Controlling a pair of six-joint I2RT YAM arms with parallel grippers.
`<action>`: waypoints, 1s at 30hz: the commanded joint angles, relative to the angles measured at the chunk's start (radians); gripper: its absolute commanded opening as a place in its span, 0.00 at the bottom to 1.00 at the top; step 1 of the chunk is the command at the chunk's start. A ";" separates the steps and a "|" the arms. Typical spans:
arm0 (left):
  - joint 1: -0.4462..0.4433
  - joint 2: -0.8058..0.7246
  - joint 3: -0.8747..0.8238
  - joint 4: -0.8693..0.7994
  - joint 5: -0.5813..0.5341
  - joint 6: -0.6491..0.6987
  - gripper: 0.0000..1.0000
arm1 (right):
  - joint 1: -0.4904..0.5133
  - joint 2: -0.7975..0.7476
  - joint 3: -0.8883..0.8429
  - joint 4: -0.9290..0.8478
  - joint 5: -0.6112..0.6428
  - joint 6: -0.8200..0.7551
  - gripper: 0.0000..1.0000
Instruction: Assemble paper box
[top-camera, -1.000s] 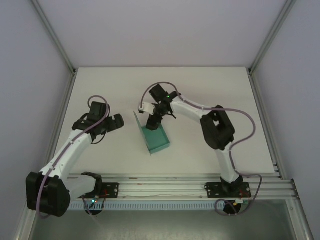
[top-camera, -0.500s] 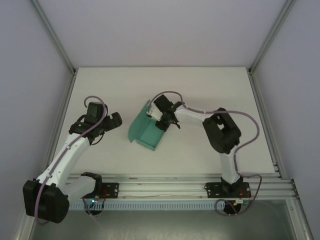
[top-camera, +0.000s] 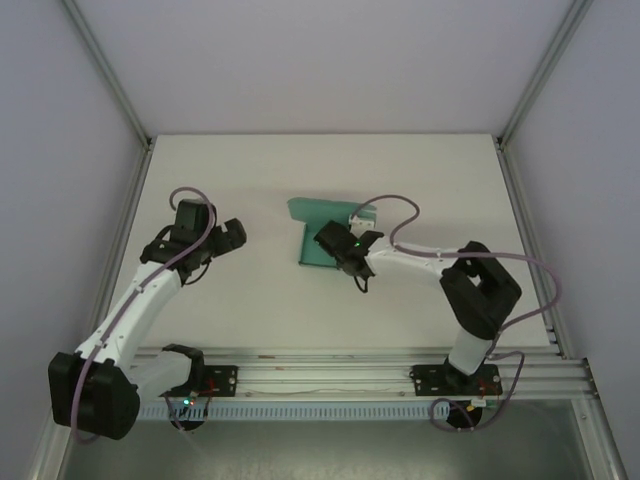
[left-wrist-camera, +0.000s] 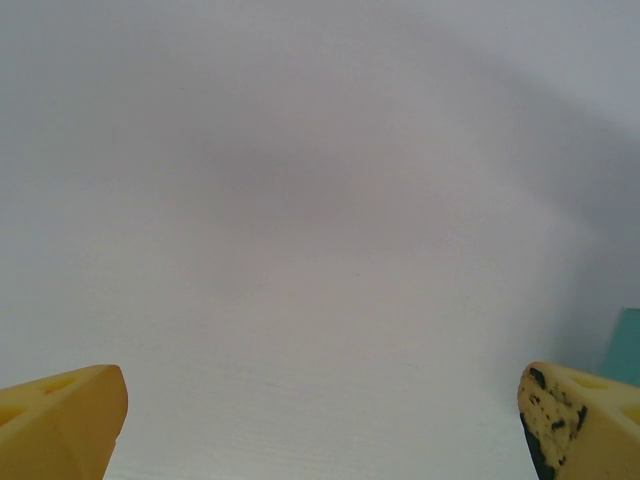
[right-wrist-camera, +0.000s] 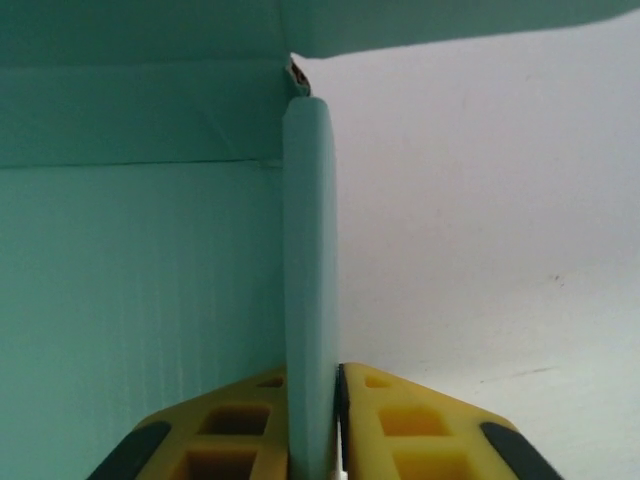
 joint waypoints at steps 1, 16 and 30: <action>0.005 0.007 0.013 0.082 0.128 0.094 1.00 | 0.011 0.044 0.015 -0.055 0.087 0.086 0.23; -0.086 0.108 0.071 0.271 0.565 0.478 1.00 | -0.049 -0.255 -0.028 0.018 0.023 -0.340 0.86; -0.143 0.728 0.744 -0.305 0.702 1.119 0.97 | -0.413 -0.196 0.148 -0.119 -0.695 -1.244 0.79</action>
